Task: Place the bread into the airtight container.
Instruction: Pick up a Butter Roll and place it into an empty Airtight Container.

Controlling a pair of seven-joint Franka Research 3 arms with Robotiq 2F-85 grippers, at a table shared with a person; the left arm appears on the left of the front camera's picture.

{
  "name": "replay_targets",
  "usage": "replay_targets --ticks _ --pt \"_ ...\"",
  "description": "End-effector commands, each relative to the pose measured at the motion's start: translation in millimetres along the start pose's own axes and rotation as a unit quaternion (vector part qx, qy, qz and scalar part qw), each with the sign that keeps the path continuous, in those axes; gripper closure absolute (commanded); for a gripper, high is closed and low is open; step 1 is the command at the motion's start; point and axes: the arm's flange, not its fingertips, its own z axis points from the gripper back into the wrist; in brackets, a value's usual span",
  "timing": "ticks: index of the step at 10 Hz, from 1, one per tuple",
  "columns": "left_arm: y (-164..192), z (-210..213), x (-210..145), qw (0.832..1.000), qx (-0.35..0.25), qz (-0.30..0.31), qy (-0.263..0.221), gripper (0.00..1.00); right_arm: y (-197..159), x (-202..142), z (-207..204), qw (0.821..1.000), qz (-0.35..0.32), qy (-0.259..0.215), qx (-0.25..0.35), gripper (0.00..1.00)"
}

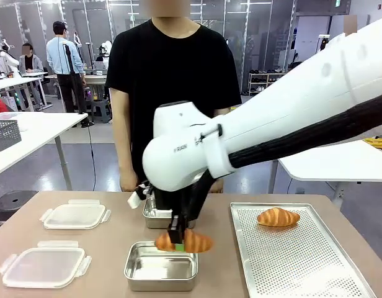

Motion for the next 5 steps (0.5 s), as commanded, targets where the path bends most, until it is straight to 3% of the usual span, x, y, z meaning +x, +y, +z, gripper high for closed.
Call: replay_targets --ticks 1,5 --pt "-0.5 0.6 1.0 1.000 0.001 -0.001 0.000 0.00 -1.0 26.3 -11.0 1.000 -0.015 0.016 0.003 0.64" --pt "-0.5 0.6 1.0 1.000 0.001 -0.001 0.000 0.00 -3.5 38.3 -38.4 0.999 -0.011 0.007 0.033 0.64"
